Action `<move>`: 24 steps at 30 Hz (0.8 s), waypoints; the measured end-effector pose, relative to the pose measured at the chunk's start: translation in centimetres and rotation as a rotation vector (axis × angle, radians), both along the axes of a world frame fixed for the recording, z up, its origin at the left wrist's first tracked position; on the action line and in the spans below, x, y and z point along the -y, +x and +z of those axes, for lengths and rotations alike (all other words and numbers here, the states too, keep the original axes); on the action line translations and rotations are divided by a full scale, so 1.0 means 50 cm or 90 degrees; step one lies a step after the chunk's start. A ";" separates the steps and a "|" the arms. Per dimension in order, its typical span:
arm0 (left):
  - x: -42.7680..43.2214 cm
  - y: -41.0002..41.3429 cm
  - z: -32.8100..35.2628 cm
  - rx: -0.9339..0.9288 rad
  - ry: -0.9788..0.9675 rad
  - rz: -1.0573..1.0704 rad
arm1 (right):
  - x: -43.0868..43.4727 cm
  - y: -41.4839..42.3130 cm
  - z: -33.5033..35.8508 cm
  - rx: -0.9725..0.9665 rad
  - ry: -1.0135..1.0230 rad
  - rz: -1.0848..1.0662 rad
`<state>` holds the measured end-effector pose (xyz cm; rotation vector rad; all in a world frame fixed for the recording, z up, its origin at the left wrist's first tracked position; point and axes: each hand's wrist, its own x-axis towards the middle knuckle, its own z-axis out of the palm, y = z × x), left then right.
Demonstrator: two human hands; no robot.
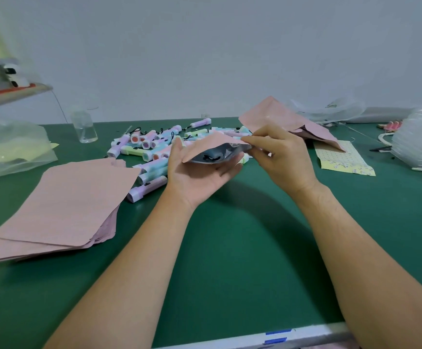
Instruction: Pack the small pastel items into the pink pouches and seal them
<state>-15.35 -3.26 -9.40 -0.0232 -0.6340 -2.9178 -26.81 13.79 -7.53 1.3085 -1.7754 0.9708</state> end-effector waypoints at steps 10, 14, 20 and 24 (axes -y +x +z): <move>0.010 0.004 0.010 0.138 -0.312 0.162 | 0.009 0.036 0.042 0.333 -0.204 0.105; 0.006 0.002 -0.024 0.127 -0.449 0.140 | -0.001 0.036 0.050 0.403 -0.252 0.131; 0.018 -0.003 -0.046 0.172 -0.590 0.192 | -0.013 0.021 0.054 0.467 -0.288 0.182; 0.025 -0.003 -0.044 0.180 -0.606 0.176 | -0.019 0.011 0.056 0.480 -0.339 0.162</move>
